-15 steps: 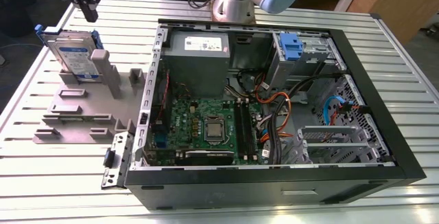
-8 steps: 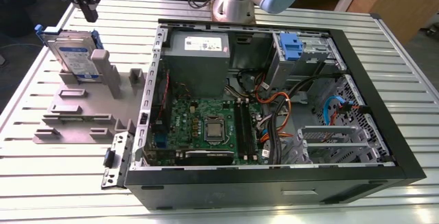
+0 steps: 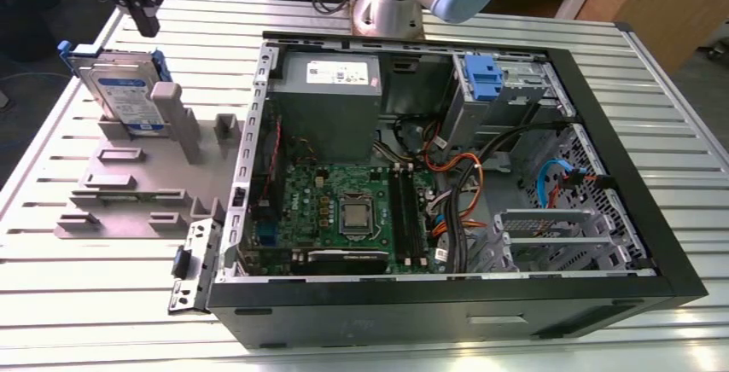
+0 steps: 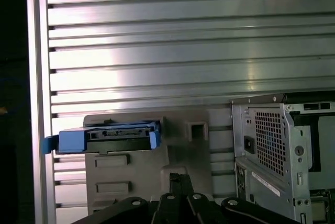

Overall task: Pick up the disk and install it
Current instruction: 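Reach for the disk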

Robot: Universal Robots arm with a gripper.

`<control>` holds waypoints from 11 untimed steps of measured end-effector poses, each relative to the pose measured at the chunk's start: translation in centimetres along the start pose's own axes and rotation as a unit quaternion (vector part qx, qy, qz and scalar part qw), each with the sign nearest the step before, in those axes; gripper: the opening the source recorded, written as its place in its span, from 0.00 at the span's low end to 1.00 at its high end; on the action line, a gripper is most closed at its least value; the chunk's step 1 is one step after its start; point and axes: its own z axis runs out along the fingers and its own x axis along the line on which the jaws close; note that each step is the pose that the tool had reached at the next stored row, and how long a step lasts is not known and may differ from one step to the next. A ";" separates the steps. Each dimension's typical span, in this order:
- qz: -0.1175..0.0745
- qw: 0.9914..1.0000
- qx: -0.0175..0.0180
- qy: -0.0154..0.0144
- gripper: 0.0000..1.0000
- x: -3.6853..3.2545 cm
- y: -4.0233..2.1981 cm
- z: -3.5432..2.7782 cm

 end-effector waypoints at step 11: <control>0.000 1.000 0.000 0.000 0.11 1.64 0.18 0.00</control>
